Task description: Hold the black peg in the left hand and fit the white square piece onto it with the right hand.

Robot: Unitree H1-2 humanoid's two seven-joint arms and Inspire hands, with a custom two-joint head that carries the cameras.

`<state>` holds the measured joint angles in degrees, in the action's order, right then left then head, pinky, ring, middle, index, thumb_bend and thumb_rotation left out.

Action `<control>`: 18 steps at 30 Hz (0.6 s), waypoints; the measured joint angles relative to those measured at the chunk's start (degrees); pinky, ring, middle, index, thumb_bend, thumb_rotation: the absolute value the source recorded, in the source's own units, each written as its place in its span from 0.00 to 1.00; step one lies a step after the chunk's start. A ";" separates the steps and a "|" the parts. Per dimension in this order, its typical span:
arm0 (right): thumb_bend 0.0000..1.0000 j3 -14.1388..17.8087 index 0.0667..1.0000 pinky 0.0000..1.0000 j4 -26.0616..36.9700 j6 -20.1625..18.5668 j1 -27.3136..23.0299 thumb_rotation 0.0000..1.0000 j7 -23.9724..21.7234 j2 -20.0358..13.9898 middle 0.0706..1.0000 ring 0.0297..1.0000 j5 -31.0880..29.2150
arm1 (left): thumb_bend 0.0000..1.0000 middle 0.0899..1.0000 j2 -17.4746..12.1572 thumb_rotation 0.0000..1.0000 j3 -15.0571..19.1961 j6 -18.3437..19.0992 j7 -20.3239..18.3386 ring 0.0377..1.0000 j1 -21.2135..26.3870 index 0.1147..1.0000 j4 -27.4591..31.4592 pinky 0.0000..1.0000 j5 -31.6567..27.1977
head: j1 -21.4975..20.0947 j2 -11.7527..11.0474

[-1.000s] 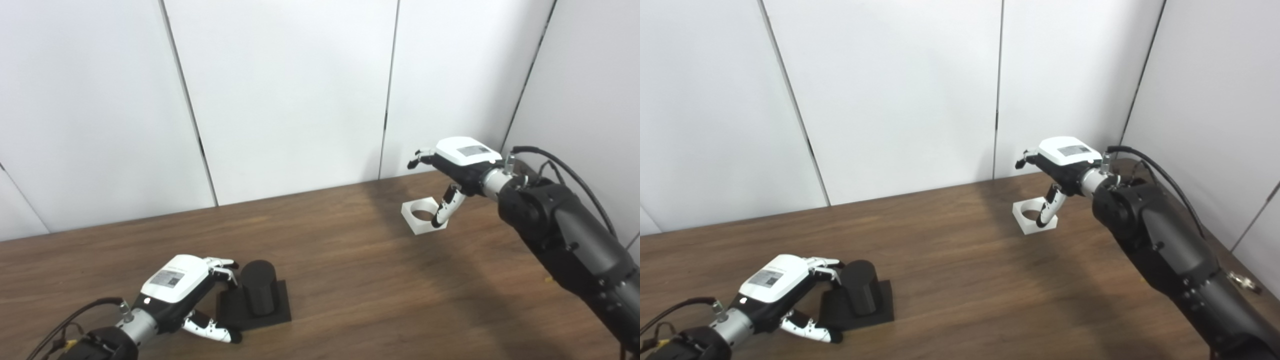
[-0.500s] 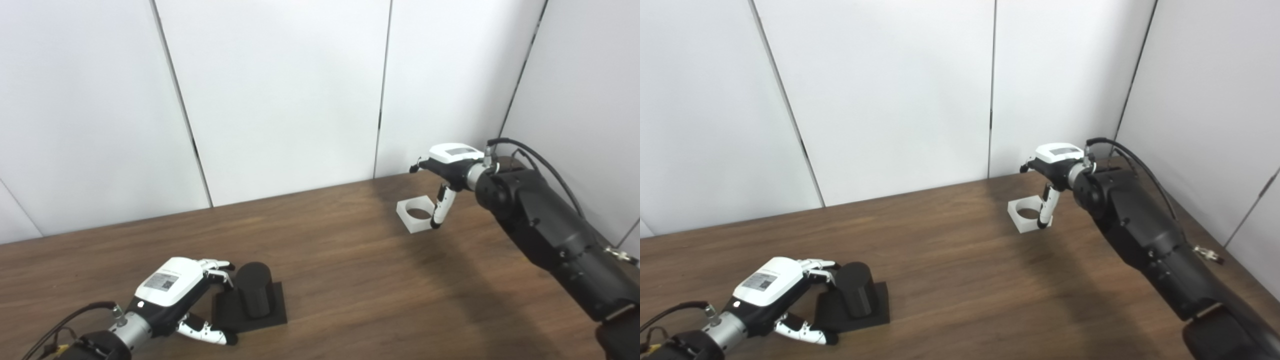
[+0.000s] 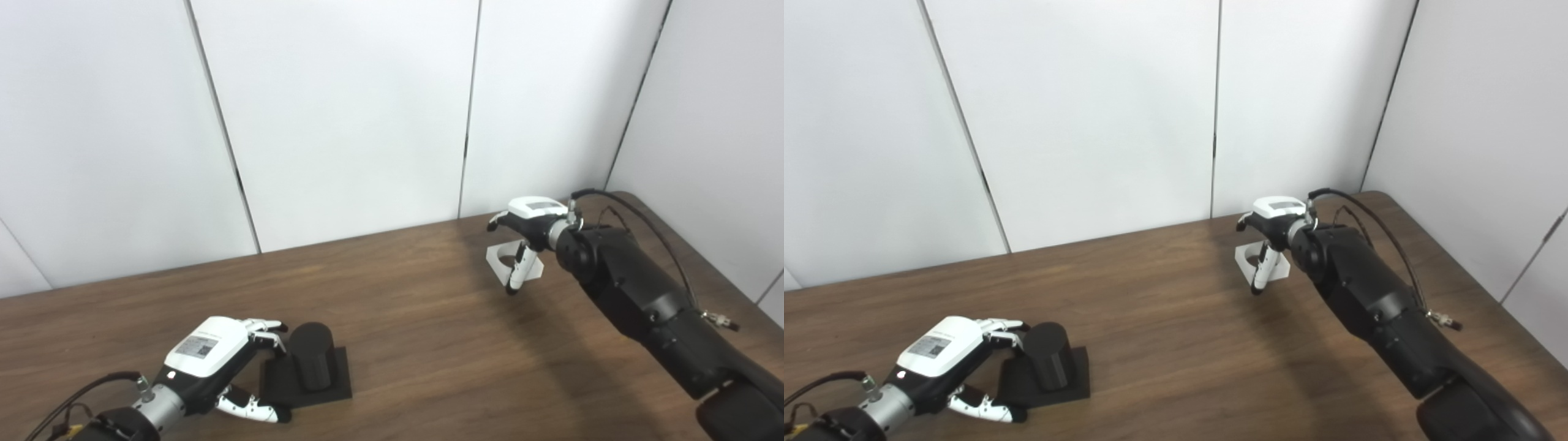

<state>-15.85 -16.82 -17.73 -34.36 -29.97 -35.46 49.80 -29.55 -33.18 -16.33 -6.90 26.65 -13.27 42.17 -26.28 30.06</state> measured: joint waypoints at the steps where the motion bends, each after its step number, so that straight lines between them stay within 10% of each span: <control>1: 0.95 -0.04 0.84 0.79 -0.16 0.01 0.00 0.18 0.11 0.04 0.94 0.91 -0.21 | 0.52 0.85 -0.07 0.07 0.00 0.07 -0.01 0.84 -0.04 0.42 0.09 0.79 0.00 | 0.52 0.17; 18: 0.91 -0.90 0.80 0.82 -3.21 0.11 -0.56 0.16 1.70 0.08 0.92 0.91 -1.69 | 0.52 0.84 -0.61 0.06 0.25 1.06 -1.15 0.83 -1.11 0.42 2.25 0.77 0.01 | 0.79 1.23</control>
<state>-16.75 -20.02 -17.63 -34.93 -28.27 -35.38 48.11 -30.16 -32.93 -15.27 -8.06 25.55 -11.02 42.17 -25.49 31.29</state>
